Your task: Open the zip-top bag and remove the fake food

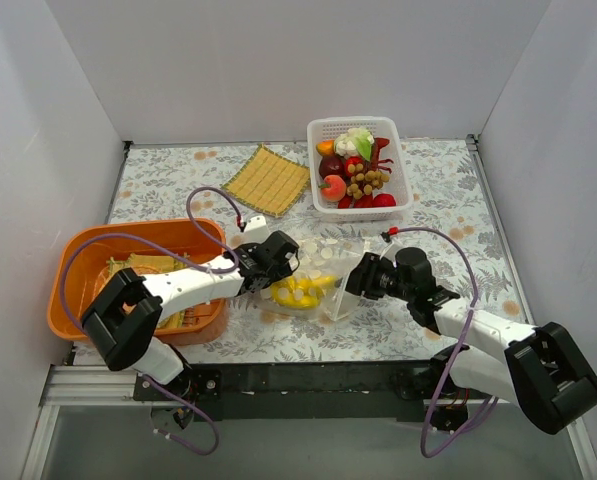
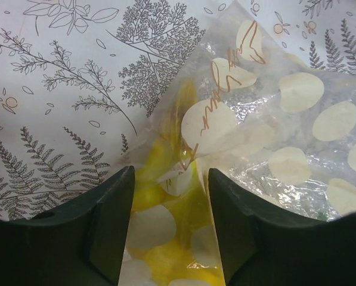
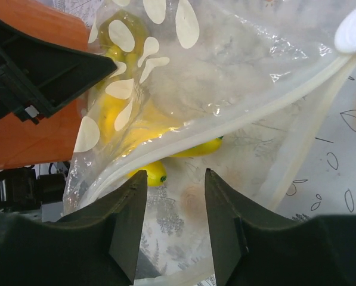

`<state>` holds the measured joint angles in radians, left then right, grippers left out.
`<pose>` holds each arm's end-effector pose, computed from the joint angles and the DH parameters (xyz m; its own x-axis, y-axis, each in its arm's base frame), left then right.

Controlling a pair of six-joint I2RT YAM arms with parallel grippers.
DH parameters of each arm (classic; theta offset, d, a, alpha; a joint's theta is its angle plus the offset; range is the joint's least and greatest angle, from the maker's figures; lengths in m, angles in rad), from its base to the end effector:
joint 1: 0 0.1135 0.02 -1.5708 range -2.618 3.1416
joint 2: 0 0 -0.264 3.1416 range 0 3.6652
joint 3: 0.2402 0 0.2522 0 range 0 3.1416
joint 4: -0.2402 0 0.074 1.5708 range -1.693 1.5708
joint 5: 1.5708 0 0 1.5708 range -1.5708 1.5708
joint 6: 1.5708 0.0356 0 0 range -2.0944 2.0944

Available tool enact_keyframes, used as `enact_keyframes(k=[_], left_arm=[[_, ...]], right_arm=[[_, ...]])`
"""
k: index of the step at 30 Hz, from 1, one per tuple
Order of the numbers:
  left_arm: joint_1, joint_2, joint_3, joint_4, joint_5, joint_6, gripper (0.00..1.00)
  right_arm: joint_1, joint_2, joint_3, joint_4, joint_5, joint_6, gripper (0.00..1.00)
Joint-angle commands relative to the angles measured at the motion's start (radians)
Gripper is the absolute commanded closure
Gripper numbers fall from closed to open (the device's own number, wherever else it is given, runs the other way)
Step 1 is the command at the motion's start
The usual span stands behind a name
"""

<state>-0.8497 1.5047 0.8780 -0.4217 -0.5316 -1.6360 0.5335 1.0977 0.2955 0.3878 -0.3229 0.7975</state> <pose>0.2040 -0.2047 0.1911 -0.4422 -0.7999 -0.4059 -0.6022 0.6001 -0.5265 0.1766 0.1174 0.1707 -0.7662 0.3356 -0.5479 -0.2635 0.6137 0.7443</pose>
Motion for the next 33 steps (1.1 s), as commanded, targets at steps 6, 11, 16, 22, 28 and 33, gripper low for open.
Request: enact_keyframes(k=[6, 11, 16, 22, 28, 33], left_arm=[[0.000, -0.164, -0.017, -0.006, -0.053, -0.001, 0.44], [0.000, -0.207, -0.036, -0.052, -0.048, -0.018, 0.51], [0.000, -0.230, -0.066, -0.043, 0.019, 0.004, 0.58], [0.000, -0.270, -0.089, -0.058, 0.077, 0.022, 0.59], [0.000, -0.248, -0.099, -0.071, 0.082, 0.030, 0.57], [0.001, -0.227, -0.100, -0.029, 0.111, 0.047, 0.59]], right_arm=[[-0.021, 0.054, -0.047, 0.056, 0.073, -0.011, 0.55], [-0.093, 0.051, -0.084, 0.039, 0.067, -0.004, 0.70], [-0.116, 0.051, -0.090, 0.028, 0.064, -0.015, 0.73], [-0.119, 0.064, -0.087, 0.045, 0.039, -0.017, 0.73], [-0.121, 0.056, -0.067, 0.048, 0.013, -0.018, 0.73], [-0.121, 0.056, -0.044, 0.039, -0.002, -0.026, 0.73]])
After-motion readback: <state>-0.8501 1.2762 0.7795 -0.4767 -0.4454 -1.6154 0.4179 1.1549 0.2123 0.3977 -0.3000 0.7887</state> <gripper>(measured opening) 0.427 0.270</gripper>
